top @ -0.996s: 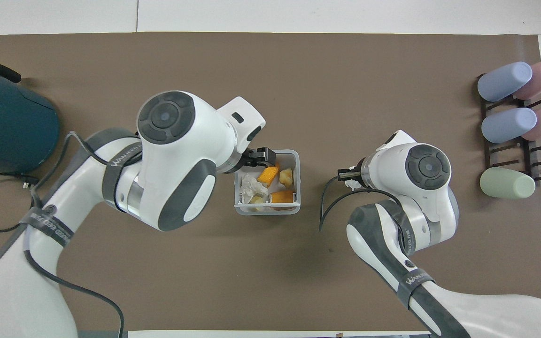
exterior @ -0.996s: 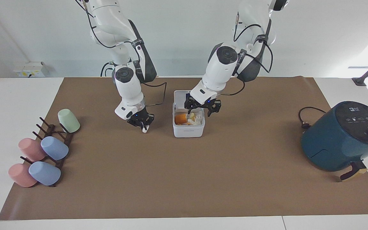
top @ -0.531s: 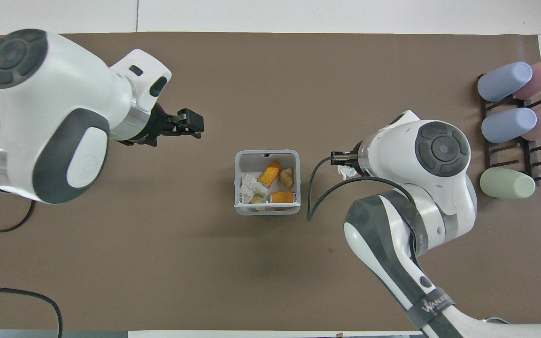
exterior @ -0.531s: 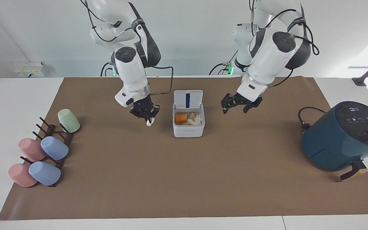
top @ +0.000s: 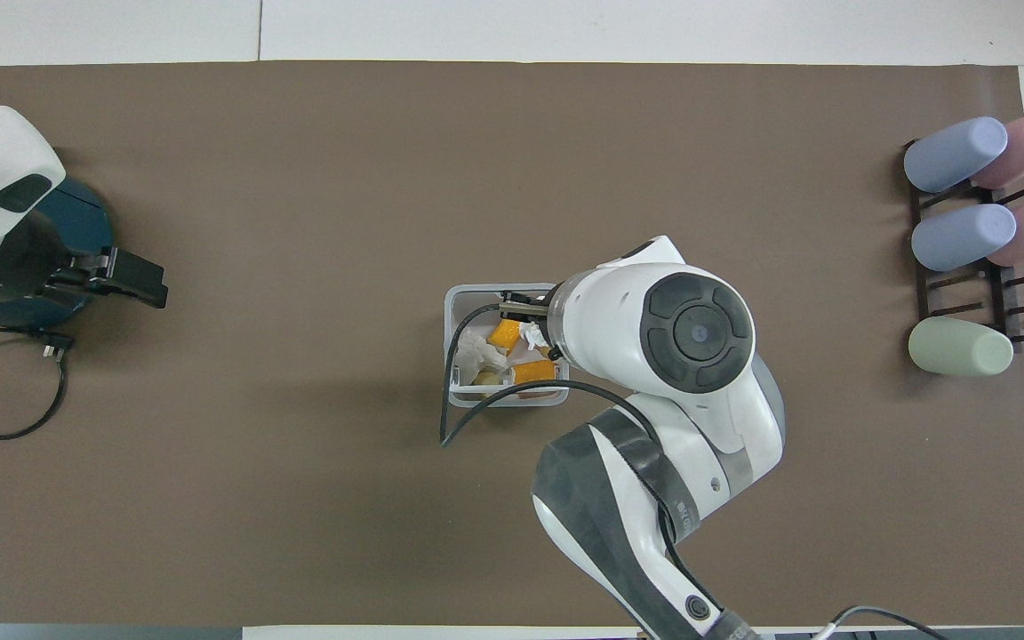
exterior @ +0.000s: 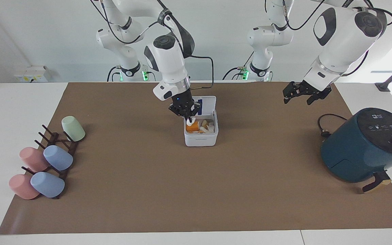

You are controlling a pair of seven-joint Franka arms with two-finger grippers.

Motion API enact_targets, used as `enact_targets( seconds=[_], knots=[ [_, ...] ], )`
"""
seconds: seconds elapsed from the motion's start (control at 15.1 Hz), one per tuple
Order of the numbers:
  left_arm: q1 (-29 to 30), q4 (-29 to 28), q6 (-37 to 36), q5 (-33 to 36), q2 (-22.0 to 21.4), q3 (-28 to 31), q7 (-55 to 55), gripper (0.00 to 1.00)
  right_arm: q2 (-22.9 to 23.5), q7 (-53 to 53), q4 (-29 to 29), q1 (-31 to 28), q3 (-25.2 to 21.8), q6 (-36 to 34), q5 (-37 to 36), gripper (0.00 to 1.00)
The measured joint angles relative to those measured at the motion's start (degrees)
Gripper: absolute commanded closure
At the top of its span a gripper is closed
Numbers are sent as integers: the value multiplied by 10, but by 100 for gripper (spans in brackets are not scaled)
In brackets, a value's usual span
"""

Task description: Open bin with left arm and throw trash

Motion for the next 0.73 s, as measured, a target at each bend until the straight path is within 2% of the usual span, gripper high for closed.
enact_targets(
  seconds=[0.13, 0.2, 0.27, 0.53, 0.73],
  knots=[
    [6, -7, -15, 1, -19, 0, 7, 0, 5, 0, -1, 4, 0, 6, 1, 100],
    [7, -8, -24, 2, -28, 0, 7, 0, 7, 0, -2, 7, 0, 6, 1, 62],
    [7, -8, -34, 7, -36, 0, 7, 0, 8, 0, -4, 10, 0, 6, 1, 1],
    [7, 17, -82, 25, -57, -4, 9, 0, 8, 0, -5, 18, 0, 6, 2, 0],
    [7, 31, -77, 25, -56, -4, 9, 0, 8, 1, -4, 16, -1, 6, 2, 0]
  ],
)
